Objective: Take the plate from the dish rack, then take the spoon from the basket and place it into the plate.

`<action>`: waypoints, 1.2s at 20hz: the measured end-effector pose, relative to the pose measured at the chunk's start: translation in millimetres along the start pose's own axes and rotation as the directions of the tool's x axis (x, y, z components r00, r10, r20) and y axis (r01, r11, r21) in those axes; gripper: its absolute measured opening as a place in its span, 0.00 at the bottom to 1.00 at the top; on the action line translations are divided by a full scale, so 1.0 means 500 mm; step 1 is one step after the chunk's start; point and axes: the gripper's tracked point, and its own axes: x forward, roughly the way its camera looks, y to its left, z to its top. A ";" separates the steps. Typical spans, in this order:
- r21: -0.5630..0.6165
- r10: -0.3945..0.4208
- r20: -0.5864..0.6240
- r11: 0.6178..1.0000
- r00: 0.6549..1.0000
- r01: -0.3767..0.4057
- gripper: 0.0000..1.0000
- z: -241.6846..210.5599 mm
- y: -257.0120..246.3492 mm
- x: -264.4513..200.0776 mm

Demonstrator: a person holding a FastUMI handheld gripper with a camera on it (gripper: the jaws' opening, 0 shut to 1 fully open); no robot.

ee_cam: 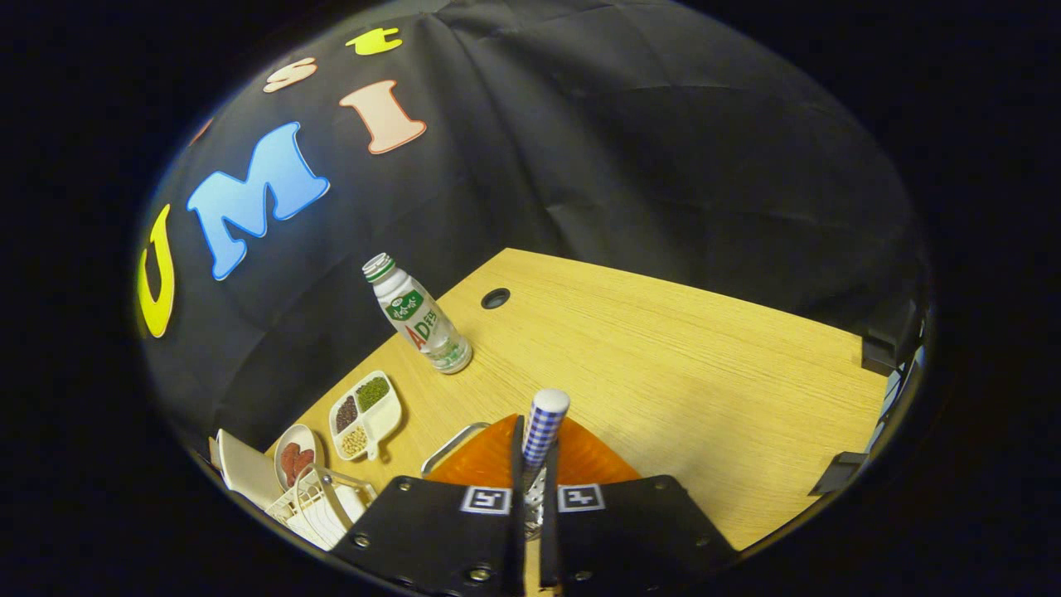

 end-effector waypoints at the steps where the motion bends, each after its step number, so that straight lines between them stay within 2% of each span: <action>1: -0.018 0.005 -0.003 1.000 1.000 -0.005 0.06 -0.002 0.002 0.003; 4: -0.044 0.006 -0.002 0.999 1.000 -0.006 0.00 0.003 0.020 -0.005; 8: -0.055 -0.006 -0.003 0.998 1.000 0.006 0.00 0.003 0.022 -0.015; 12: -0.098 -0.017 0.049 0.995 0.999 0.022 0.00 0.036 0.037 -0.051; 17: -0.167 -0.009 0.125 0.985 0.992 0.030 0.00 0.090 0.070 -0.121; 24: -0.283 0.078 0.197 0.959 0.977 -0.019 0.00 0.118 0.143 -0.267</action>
